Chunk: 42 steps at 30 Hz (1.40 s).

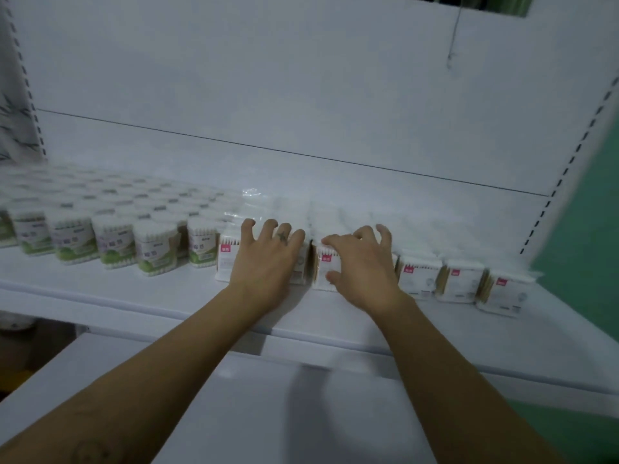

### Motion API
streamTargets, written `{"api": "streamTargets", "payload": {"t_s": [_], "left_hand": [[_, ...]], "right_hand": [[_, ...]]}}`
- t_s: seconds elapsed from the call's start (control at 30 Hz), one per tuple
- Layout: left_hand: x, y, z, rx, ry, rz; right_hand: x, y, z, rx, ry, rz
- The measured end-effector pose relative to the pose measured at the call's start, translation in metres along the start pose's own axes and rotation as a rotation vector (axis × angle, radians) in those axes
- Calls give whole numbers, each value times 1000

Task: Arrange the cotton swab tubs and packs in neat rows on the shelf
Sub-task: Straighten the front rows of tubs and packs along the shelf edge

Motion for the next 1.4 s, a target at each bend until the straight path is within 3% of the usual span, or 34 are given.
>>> {"api": "streamTargets", "payload": {"t_s": [0.13, 0.27, 0.4, 0.67, 0.83, 1.13, 1.3, 1.4], "left_hand": [[-3, 21, 13, 40, 42, -33], [0, 37, 17, 95, 61, -52], [-10, 45, 17, 123, 21, -43], [-30, 73, 0, 10, -50, -124], [-33, 67, -1, 8, -33, -113], [-37, 83, -1, -38, -142, -68], [-40, 86, 8, 17, -170, -37], [-46, 92, 12, 78, -164, -75]], "right_hand": [[5, 17, 9, 46, 14, -33], [28, 45, 36, -32, 248, -187], [45, 72, 22, -43, 104, -326], [59, 65, -8, -46, 133, -264], [54, 65, -12, -94, 115, -240], [55, 67, -20, -100, 83, -246], [53, 69, -10, -104, 151, -254], [54, 86, -1, -37, 86, -212]]}}
Point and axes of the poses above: each hand's wrist, its own x-axis away from the middle knuckle, its own z-axis out of the back of the hand, y = z × x, the point moved 8 cm from there along -x, towards the middle knuckle, and after that the axes turned 2 degrees about -z, right-handed, at the moved point
